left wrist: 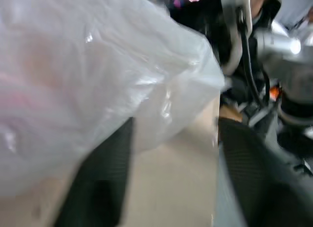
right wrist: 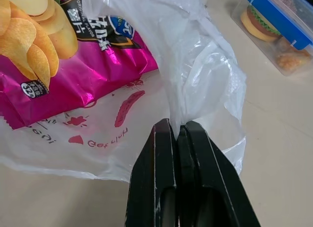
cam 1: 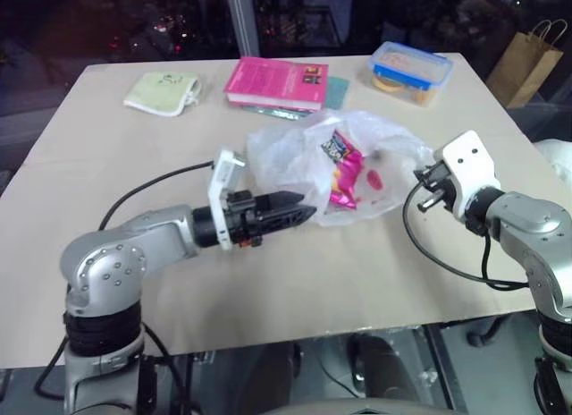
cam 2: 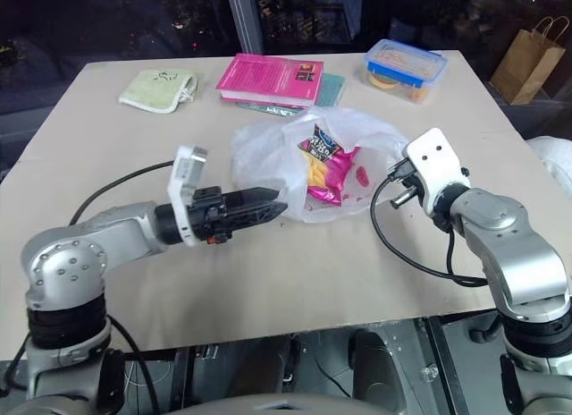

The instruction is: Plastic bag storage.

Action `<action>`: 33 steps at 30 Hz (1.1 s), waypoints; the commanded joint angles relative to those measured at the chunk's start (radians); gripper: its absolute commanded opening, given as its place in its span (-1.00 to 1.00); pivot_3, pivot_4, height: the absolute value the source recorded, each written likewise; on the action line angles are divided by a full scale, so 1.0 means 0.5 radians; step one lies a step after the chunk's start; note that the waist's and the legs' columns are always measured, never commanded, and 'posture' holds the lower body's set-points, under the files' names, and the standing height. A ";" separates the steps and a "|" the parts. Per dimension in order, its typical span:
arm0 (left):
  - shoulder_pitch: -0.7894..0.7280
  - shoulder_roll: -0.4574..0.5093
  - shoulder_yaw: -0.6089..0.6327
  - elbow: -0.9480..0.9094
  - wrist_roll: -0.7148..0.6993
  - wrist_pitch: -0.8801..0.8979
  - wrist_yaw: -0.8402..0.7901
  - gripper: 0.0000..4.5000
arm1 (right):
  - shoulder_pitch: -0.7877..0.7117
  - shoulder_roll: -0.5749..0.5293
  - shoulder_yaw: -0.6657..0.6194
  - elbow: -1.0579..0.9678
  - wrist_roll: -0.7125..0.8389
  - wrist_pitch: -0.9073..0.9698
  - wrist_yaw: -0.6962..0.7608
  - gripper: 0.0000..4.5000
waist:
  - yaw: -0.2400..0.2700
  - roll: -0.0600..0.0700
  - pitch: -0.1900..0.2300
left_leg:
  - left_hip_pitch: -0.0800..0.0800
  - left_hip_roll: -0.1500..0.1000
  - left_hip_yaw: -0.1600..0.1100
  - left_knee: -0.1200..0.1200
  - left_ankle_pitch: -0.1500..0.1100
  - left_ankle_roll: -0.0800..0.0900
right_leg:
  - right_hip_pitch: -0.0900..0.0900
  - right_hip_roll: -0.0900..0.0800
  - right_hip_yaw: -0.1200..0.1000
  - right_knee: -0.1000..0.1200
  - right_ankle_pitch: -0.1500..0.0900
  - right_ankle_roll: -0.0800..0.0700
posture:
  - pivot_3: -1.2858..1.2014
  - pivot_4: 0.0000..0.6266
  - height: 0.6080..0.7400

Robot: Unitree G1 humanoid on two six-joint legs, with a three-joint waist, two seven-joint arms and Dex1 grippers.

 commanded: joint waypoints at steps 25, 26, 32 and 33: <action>-0.022 0.219 -0.404 -0.130 0.754 -0.686 -0.051 0.91 | -0.046 -0.024 -0.085 -0.129 0.073 0.071 -0.016 -1.00 | -0.002 0.000 0.000 | -0.001 0.000 0.000 -0.001 0.000 0.000 | 0.001 0.001 -0.001 -0.005 -0.001 -0.001 | 0.03 -0.52 1.00; 0.025 0.248 -0.446 -0.100 0.869 -0.813 -0.093 0.91 | -0.049 -0.028 -0.090 -0.132 0.078 0.077 -0.013 -1.00 | -0.002 0.000 0.000 | -0.001 0.001 0.000 -0.001 0.000 0.000 | 0.001 0.001 -0.001 -0.005 -0.001 -0.001 | 0.03 -0.52 1.00; 0.051 0.264 -0.615 0.020 1.351 -1.284 -0.110 0.91 | -0.053 -0.039 -0.076 -0.124 0.090 0.074 -0.013 -1.00 | 0.000 0.000 0.000 | -0.001 0.001 0.000 -0.003 0.000 0.000 | 0.000 0.002 -0.002 -0.007 -0.001 -0.002 | 0.03 -0.52 1.00; 0.039 0.258 -0.650 0.053 1.405 -1.304 -0.106 0.91 | -0.060 -0.033 -0.072 -0.119 0.095 0.072 -0.015 -1.00 | 0.002 0.000 0.000 | -0.001 0.001 0.000 -0.003 0.000 0.000 | 0.001 0.001 -0.002 -0.008 -0.001 -0.002 | 0.03 -0.52 1.00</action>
